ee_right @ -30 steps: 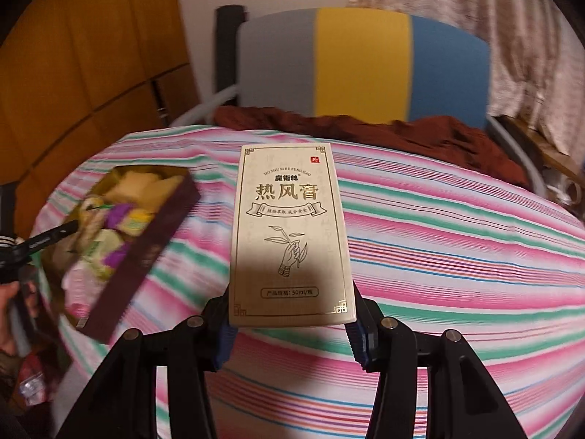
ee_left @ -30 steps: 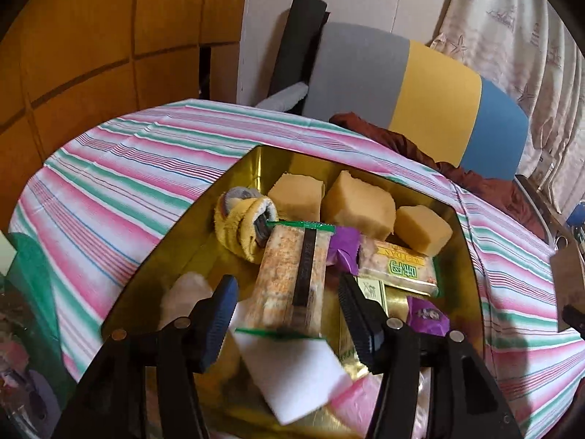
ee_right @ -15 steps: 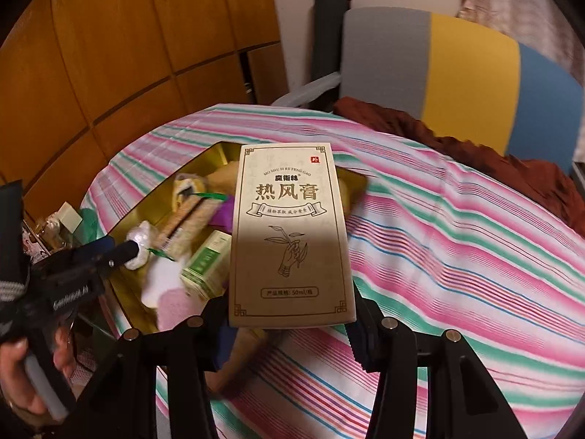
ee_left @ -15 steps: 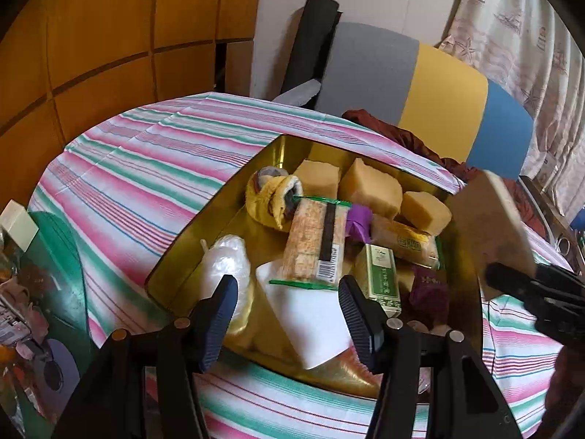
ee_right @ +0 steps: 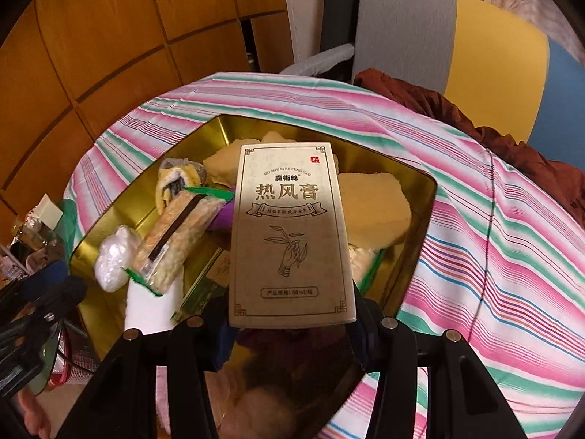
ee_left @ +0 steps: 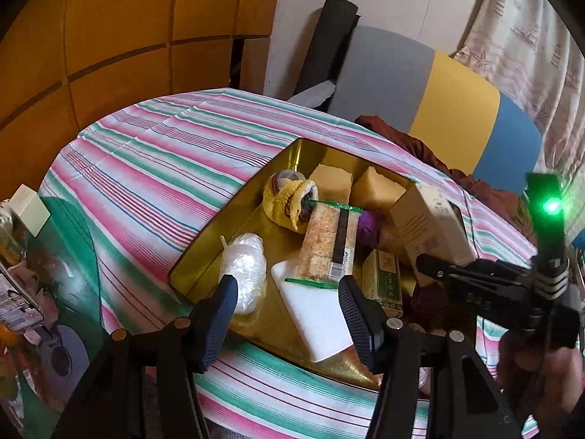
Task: Organize objects
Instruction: 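Lower the cream box into the tray and open the right gripper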
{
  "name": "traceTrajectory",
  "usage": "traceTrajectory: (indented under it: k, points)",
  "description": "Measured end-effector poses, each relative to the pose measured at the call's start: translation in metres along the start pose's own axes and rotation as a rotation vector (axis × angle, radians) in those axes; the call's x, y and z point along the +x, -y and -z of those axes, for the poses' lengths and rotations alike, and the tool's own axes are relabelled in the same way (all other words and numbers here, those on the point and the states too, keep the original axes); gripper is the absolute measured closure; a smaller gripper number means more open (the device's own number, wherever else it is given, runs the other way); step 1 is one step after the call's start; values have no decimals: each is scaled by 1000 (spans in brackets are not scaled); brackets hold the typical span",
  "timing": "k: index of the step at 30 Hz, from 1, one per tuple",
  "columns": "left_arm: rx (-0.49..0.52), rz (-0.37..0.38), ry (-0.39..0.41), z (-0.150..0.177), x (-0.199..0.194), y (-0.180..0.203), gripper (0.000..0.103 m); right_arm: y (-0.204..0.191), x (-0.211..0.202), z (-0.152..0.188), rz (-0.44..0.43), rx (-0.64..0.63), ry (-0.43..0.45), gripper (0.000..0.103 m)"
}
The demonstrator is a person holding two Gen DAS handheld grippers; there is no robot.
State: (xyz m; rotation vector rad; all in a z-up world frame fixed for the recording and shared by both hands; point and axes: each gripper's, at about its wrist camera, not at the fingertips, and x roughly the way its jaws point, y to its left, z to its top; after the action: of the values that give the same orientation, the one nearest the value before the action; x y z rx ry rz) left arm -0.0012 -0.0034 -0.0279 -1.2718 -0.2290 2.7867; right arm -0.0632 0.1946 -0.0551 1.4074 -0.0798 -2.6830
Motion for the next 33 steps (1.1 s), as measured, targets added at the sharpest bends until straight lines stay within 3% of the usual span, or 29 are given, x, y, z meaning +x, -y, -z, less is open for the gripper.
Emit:
traceTrajectory:
  k: [8, 17, 21, 27, 30, 33]
  points:
    - [-21, -46, 8, -4, -7, -2, 45, 0, 13, -3, 17, 21, -16, 52]
    - [-14, -97, 19, -5, -11, 1, 45, -14, 7, 14, -58, 10, -38, 45]
    - [-7, -126, 25, -4, -13, 3, 45, -16, -8, 18, -40, 15, 12, 37]
    - [-1, -157, 30, -3, -15, 5, 45, -9, -31, 18, -50, 95, 101, 37]
    - [8, -177, 40, -1, -18, 7, 45, -12, -30, 18, -25, 84, 103, 44]
    - [22, -195, 45, -1, -20, 9, 45, -16, -20, 16, -11, 68, 74, 58]
